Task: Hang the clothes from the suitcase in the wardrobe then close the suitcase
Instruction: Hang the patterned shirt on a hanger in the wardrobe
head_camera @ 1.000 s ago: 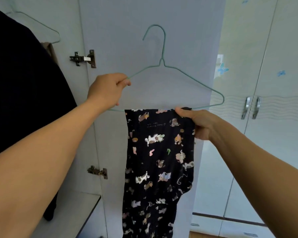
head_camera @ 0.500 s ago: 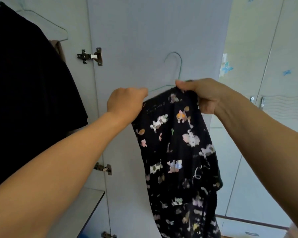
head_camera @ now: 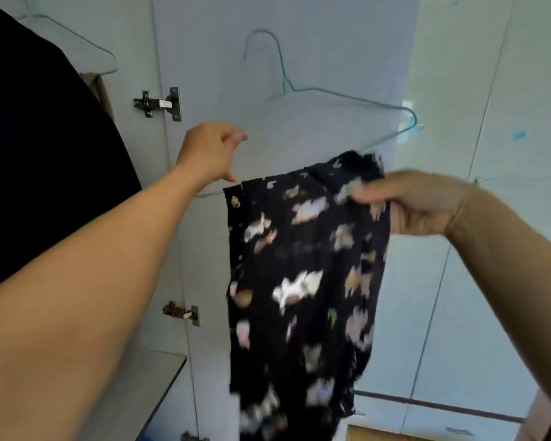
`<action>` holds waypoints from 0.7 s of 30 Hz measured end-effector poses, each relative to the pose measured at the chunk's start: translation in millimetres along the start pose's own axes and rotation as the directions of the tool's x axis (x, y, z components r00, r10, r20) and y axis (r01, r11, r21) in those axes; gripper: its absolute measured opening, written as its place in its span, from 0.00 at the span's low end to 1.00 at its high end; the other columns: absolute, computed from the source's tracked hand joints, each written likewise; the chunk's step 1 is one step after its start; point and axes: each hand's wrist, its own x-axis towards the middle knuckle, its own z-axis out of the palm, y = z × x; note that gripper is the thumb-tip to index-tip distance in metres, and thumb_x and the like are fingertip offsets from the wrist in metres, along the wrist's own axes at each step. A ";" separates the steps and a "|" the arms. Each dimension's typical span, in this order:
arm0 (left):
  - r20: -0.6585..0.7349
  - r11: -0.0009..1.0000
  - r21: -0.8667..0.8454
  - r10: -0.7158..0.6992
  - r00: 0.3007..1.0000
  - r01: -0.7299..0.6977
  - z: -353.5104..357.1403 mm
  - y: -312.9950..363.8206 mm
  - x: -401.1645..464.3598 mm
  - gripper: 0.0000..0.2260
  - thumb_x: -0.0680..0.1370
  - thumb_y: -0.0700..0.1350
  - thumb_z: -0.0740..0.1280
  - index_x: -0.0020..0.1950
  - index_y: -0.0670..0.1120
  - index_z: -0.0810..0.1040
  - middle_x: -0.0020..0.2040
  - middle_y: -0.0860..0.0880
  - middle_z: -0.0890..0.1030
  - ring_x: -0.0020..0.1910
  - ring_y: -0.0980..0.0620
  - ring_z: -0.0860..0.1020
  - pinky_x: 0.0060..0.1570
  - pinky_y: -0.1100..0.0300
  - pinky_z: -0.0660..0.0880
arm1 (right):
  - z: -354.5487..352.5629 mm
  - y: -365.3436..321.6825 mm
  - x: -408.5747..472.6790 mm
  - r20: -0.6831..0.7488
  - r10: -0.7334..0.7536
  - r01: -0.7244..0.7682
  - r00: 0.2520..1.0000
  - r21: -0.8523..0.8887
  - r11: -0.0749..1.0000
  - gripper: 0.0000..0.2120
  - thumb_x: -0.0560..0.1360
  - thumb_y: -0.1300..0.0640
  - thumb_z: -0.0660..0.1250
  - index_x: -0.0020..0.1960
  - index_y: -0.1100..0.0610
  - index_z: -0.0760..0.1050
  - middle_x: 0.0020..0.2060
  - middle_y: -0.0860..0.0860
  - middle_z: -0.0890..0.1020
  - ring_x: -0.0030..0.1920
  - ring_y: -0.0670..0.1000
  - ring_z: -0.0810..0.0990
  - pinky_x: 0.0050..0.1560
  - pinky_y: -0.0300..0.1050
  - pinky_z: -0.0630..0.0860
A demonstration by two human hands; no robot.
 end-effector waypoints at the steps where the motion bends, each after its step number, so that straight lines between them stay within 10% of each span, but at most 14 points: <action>1: 0.050 0.998 -0.065 0.009 0.999 -0.006 -1.5 4.7 1.7 0.11 0.82 0.47 0.60 0.56 0.47 0.80 0.31 0.45 0.70 0.27 0.51 0.75 0.24 0.67 0.74 | 1.7 14.3 3.8 -0.026 0.090 -0.091 0.996 -0.037 0.995 0.23 0.56 0.59 0.81 0.49 0.63 0.83 0.47 0.59 0.85 0.44 0.54 0.85 0.45 0.50 0.83; 9: 0.225 0.990 0.017 0.131 0.966 -0.138 5.1 25.3 -1.9 0.10 0.82 0.46 0.60 0.57 0.48 0.80 0.28 0.46 0.71 0.19 0.59 0.69 0.23 0.68 0.71 | 9.9 44.6 32.5 -0.346 0.114 -0.031 0.932 0.236 0.971 0.15 0.67 0.58 0.74 0.51 0.61 0.80 0.46 0.56 0.85 0.42 0.52 0.85 0.39 0.47 0.82; 14: 0.284 0.992 -0.086 0.115 0.952 -0.094 13.9 25.3 -11.0 0.09 0.82 0.45 0.57 0.48 0.47 0.76 0.42 0.46 0.76 0.42 0.49 0.80 0.40 0.55 0.82 | 12.5 34.6 48.3 -0.420 0.002 0.224 0.908 0.489 0.843 0.07 0.74 0.60 0.68 0.50 0.62 0.80 0.44 0.56 0.85 0.43 0.52 0.84 0.42 0.47 0.82; 21: 0.333 0.972 0.145 0.127 0.934 -0.183 30.0 23.8 -17.4 0.09 0.83 0.49 0.52 0.51 0.49 0.70 0.38 0.43 0.81 0.31 0.45 0.82 0.36 0.52 0.81 | 30.5 23.1 61.8 -0.378 -0.024 0.141 0.926 0.287 0.947 0.12 0.74 0.49 0.69 0.45 0.59 0.79 0.42 0.54 0.85 0.44 0.53 0.84 0.47 0.48 0.81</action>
